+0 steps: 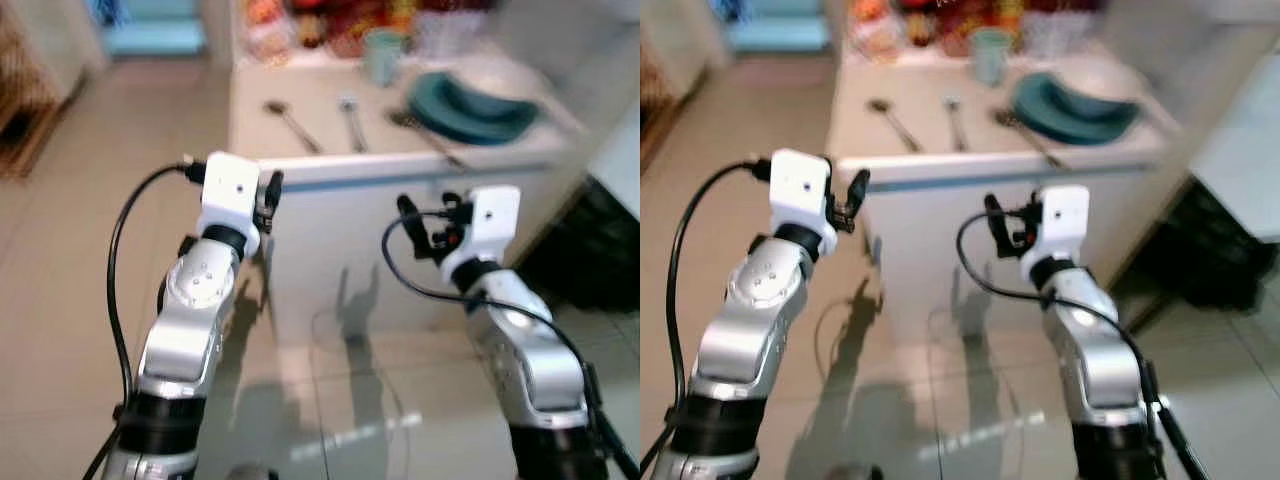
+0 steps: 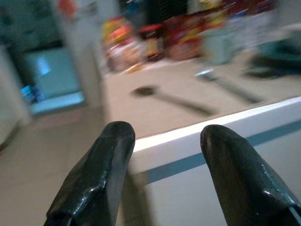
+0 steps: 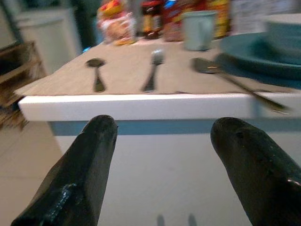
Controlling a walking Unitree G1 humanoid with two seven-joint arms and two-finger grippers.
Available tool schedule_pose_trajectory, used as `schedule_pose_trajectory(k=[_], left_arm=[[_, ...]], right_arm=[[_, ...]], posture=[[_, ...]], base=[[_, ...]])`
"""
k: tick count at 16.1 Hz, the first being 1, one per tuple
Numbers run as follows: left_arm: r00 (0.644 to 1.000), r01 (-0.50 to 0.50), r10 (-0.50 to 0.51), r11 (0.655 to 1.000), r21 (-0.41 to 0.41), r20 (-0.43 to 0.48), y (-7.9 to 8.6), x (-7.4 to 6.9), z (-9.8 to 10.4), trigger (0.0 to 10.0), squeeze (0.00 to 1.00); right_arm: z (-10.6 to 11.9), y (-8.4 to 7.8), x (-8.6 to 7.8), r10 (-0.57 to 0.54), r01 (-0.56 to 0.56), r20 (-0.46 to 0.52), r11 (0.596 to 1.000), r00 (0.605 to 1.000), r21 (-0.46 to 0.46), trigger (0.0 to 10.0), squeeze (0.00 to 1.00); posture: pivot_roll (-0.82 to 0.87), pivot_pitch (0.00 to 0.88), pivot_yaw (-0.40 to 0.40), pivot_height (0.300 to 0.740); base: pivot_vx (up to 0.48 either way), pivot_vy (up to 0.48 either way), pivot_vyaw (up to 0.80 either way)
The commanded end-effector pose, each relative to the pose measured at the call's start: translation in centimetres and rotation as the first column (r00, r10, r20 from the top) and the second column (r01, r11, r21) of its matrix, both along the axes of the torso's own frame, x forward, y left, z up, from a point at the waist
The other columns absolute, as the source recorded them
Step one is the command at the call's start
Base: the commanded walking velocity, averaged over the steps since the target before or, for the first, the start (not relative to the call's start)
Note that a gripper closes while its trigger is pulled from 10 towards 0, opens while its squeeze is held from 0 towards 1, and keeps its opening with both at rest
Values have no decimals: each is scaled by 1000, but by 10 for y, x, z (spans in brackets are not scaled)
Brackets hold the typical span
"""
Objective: Setting the table
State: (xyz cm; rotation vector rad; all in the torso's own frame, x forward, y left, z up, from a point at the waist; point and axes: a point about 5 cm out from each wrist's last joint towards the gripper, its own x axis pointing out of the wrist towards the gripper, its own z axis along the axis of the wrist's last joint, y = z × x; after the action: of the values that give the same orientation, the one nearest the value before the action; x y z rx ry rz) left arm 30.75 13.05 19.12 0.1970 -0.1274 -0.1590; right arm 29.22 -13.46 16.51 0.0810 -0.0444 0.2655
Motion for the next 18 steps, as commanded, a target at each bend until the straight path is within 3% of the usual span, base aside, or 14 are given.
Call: schedule_pose_trajectory(k=[1, 7, 14, 18], left_arm=[[1000, -6, 6, 1000, 0, -7, 4, -2, -1, 10000, 0], [1000, -14, 14, 1000, 3, -3, 8, -1, 0, 10000, 0], [1000, 14, -14, 1000, 15, -8, 6, -4, -1, 10000, 0], [999, 37, -37, 999, 17, -13, 2, -5, -2, 10000, 0]], right_arm=[[7, 7, 0, 41, -41, 23, 999, 999, -1, 10000, 0], [6, 15, -3, 100, -100, 21, 995, 995, 3, 10000, 0], [9, 8, -3, 33, -33, 19, 999, 999, 28, 10000, 0], [10, 2, -5, 5, -5, 5, 1000, 1000, 17, 10000, 0]], posture=[[103, 46, -29, 740], [111, 28, -32, 740], [115, 26, -29, 740], [107, 35, -24, 740]], base=[[319, 0, 800], [319, 0, 800], [319, 0, 0], [320, 0, -600]])
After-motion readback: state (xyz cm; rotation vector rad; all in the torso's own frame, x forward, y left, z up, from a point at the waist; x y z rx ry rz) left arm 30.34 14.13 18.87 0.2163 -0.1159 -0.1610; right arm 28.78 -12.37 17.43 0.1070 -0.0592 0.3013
